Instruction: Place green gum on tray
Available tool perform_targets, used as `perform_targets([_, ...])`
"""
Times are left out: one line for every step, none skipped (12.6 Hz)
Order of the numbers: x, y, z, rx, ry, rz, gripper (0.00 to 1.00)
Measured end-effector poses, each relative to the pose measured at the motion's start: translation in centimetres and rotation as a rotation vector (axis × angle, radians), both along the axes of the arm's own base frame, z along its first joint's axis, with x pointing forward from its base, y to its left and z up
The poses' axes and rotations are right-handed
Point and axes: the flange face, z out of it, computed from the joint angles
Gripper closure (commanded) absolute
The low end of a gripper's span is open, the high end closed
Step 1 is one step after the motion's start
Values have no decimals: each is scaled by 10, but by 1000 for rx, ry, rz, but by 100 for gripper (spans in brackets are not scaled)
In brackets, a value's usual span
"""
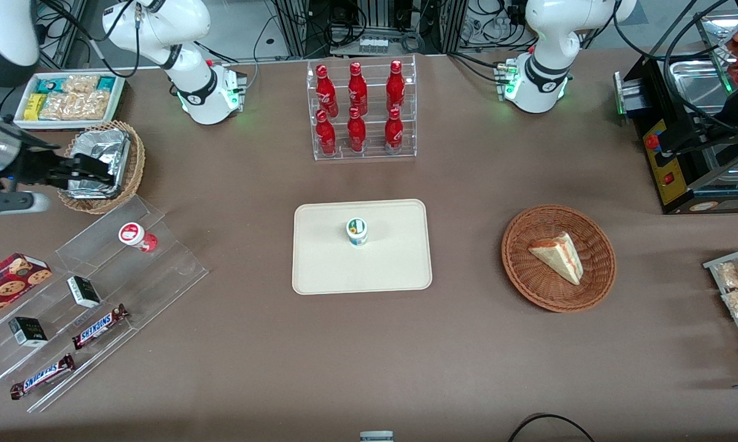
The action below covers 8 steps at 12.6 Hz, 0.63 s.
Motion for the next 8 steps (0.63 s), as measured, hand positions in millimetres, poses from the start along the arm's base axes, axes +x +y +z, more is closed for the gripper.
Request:
perform_targets([-1, -13, 1, 2, -4, -6, 0])
perform_targets([-1, -22, 3, 1, -9, -13, 0])
perform_targets([-1, -25, 6, -1, -14, -17, 0])
perform_targets([-1, -23, 8, -2, -16, -13, 0])
perform_targets([-1, -18, 9, -3, -15, -4, 0])
perform_targets([-1, -13, 10, -4, -13, 6, 0])
perform_targets([-1, -10, 11, -4, -13, 10, 0])
perform_targets([-1, -10, 10, -4, -12, 11, 0])
